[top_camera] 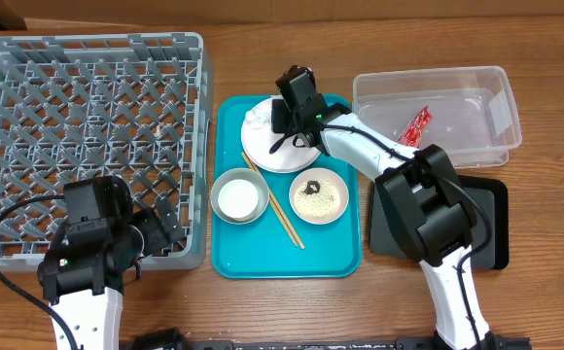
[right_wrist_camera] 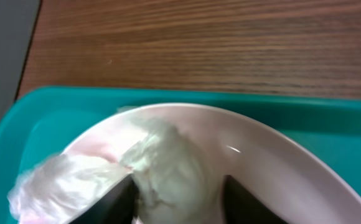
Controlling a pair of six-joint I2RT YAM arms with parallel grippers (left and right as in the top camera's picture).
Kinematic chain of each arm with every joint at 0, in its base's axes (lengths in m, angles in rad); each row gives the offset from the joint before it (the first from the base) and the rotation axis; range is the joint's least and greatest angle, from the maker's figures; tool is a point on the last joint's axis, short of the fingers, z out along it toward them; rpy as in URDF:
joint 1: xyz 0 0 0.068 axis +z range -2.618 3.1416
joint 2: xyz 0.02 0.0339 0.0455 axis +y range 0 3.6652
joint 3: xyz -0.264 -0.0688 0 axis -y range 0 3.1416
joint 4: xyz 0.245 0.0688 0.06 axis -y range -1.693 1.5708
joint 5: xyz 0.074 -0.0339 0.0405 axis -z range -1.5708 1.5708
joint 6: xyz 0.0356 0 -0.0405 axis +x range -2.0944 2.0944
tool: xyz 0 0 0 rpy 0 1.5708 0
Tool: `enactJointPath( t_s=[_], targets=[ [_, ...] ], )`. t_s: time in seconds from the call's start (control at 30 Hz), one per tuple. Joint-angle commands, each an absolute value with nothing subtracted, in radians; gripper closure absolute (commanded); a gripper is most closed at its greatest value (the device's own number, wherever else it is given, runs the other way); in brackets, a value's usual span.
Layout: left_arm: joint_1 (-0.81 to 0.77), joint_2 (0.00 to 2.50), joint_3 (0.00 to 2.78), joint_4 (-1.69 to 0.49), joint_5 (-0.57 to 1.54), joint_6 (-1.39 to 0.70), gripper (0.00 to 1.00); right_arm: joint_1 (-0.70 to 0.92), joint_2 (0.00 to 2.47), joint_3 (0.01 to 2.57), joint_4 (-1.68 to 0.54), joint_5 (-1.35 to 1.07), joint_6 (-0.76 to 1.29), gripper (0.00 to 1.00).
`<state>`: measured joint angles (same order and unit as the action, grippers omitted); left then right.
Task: Sort waste into correct bins and load items into the dishwasher
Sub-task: 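Grasp the white tissue on the plate and drop it in the bin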
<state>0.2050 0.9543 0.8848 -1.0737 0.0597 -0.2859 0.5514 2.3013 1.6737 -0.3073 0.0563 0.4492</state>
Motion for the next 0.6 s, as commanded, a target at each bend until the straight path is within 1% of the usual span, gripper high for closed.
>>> enactJointPath(
  t_s=[0.0, 0.07, 0.17, 0.3, 0.4, 0.47, 0.57],
  targets=[
    [0.209, 0.955, 0.908, -1.072, 0.07, -0.292, 0.0, 0.555, 2.3, 1.691, -0.299, 0.061, 0.472, 0.71],
    [0.209, 0.955, 0.908, -1.073, 0.07, -0.292, 0.0, 0.555, 2.288, 1.691, -0.315, 0.042, 0.472, 0.85],
    [0.209, 0.955, 0.908, -1.073, 0.07, -0.292, 0.0, 0.543, 2.241, 1.691, -0.356, 0.043, 0.472, 0.95],
    [0.209, 0.955, 0.908, -1.068, 0.07, -0.292, 0.0, 0.506, 2.117, 1.691, -0.438, 0.059, 0.471, 0.96],
    [0.209, 0.955, 0.908, -1.065, 0.066, -0.292, 0.0, 0.455, 1.993, 1.691, -0.544, 0.079, 0.472, 0.96],
    [0.21, 0.955, 0.908, -1.065, 0.062, -0.292, 0.0, 0.387, 1.895, 1.691, -0.67, 0.097, 0.472, 0.96],
    [0.209, 0.955, 0.908, -1.065, 0.062, -0.292, 0.0, 0.299, 1.847, 1.691, -0.816, 0.096, 0.473, 0.96]
  ],
)
